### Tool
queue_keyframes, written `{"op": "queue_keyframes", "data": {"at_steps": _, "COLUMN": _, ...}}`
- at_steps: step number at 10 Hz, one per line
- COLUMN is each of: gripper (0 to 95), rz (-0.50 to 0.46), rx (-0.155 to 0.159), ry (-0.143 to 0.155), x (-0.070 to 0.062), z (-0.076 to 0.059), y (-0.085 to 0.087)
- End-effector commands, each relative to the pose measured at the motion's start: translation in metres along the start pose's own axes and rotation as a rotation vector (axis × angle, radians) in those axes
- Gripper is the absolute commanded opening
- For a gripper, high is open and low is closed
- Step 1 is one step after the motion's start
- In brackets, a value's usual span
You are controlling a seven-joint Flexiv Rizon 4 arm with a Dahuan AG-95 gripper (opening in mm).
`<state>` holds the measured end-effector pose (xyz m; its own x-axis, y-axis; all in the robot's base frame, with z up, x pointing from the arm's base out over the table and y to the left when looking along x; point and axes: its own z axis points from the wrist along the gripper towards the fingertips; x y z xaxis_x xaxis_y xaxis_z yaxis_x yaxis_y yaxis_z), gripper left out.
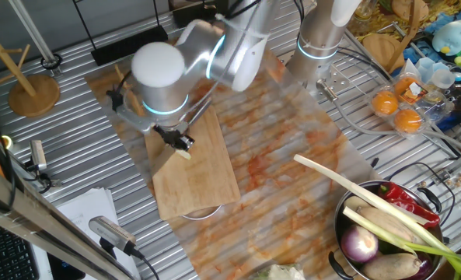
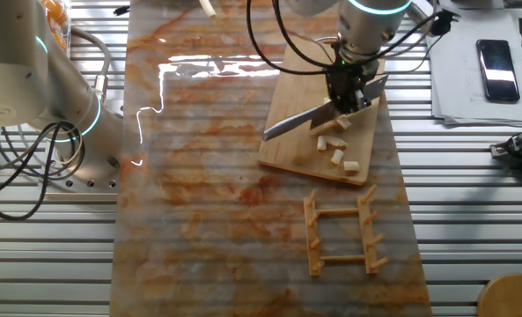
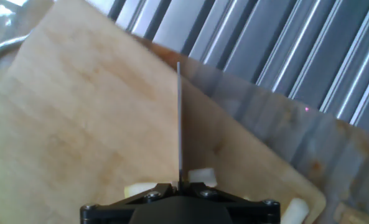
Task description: Chop the scallions
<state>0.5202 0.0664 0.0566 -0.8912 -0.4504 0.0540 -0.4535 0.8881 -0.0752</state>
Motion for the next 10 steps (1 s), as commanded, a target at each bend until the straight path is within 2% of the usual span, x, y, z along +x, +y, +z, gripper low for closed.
{"op": "queue_keyframes", "data": {"at_steps": 1, "gripper": 0.0, "rz": 0.033, "rx": -0.011, "ry": -0.021, "x": 0.004, "z": -0.036, "y": 0.005}}
{"op": "queue_keyframes", "data": {"at_steps": 2, "gripper": 0.0, "rz": 0.048, "rx": -0.022, "ry": -0.017, "x": 0.005, "z": -0.04, "y": 0.006}}
{"op": "queue_keyframes", "data": {"at_steps": 4, "gripper": 0.0, "rz": 0.053, "rx": -0.065, "ry": -0.02, "x": 0.005, "z": -0.044, "y": 0.009}}
{"op": "queue_keyframes", "data": {"at_steps": 6, "gripper": 0.0, "rz": 0.062, "rx": -0.101, "ry": -0.032, "x": 0.002, "z": -0.038, "y": 0.009}}
{"op": "queue_keyframes", "data": {"at_steps": 10, "gripper": 0.0, "rz": 0.055, "rx": -0.104, "ry": -0.027, "x": -0.009, "z": -0.024, "y": 0.015}}
